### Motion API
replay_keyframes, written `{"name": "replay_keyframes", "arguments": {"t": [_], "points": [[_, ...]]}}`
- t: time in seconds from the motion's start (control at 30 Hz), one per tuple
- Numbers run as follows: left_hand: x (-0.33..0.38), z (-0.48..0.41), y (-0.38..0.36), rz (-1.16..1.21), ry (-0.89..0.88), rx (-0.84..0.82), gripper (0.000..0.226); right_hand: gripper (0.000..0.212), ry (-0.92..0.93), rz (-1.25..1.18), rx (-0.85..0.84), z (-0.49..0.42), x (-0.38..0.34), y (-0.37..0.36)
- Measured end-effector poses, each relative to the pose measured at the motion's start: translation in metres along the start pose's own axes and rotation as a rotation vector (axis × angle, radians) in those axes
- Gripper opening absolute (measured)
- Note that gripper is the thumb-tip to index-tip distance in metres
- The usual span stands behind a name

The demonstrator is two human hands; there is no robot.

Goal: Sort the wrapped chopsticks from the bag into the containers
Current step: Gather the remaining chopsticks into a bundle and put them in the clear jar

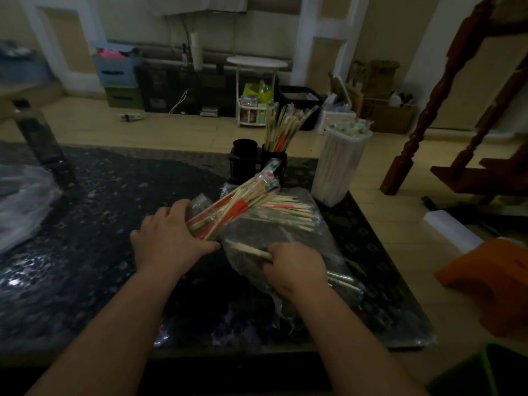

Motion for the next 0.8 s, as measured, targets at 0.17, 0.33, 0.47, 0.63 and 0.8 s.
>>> {"name": "replay_keyframes", "arguments": {"t": [0.17, 0.33, 0.47, 0.63, 0.8], "points": [[-0.006, 0.008, -0.003, -0.022, -0.017, 0.010, 0.100, 0.031, 0.064, 0.026, 0.001, 0.003, -0.005, 0.016], [-0.011, 0.006, 0.001, -0.033, 0.009, 0.032, 0.102, 0.027, 0.139, 0.072, 0.021, 0.008, -0.011, 0.038], [-0.011, 0.004, 0.002, -0.028, 0.035, 0.044, 0.101, 0.028, 0.172, 0.079, 0.145, 0.017, -0.021, 0.062], [-0.006, 0.004, -0.002, -0.002, 0.016, 0.024, 0.102, 0.028, 0.220, 0.063, 0.295, 0.026, -0.028, 0.086], [0.000, 0.005, -0.004, -0.001, 0.006, -0.002, 0.098, 0.029, 0.281, 0.057, 0.570, 0.026, -0.025, 0.096]]}}
Point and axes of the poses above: each hand's wrist, its own z-axis away from the middle knuckle, its own y-axis out of the back of the hand, x = y × z, the point moved 5 cm from there along -z, towards the middle knuckle, and after that the axes turned 12 degrees about y, right-handed, at the moved point
